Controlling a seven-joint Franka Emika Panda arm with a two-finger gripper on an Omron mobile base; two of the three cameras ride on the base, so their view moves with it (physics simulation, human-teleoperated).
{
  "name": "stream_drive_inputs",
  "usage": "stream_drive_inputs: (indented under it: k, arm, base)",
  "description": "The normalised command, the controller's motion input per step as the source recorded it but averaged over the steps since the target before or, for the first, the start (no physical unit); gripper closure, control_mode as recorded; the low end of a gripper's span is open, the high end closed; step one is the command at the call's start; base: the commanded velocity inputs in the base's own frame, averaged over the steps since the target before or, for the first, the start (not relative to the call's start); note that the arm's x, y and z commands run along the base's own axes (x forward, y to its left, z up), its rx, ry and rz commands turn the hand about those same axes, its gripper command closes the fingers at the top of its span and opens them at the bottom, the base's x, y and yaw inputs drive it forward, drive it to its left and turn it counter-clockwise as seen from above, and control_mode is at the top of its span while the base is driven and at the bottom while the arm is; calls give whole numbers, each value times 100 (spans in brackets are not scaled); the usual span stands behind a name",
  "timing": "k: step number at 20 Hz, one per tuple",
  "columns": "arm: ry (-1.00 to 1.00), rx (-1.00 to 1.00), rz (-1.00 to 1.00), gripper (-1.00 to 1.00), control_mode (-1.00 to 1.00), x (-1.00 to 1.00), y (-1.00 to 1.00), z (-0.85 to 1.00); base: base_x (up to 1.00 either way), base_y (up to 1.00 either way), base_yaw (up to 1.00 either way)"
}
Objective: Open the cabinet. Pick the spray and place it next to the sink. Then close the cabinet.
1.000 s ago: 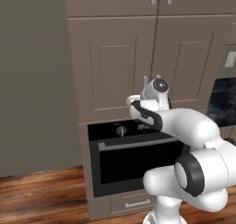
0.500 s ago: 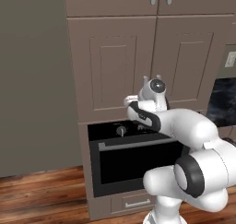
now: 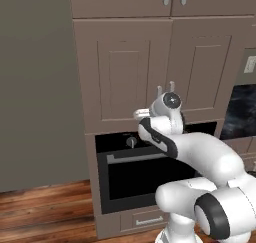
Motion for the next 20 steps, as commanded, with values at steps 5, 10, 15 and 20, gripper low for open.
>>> stream_drive_inputs:
  k: [5,10,15,20]
  arm:
    - [-4,0,0,100,-100,-47,15,0]
    - [-3,0,0,100,-100,-48,24,0]
    - [-4,0,0,100,-100,-49,27,0]
    - [-5,0,0,100,-100,-42,31,0]
  base:
    - [0,0,0]
    - [0,0,0]
    - [0,0,0]
    - [0,0,0]
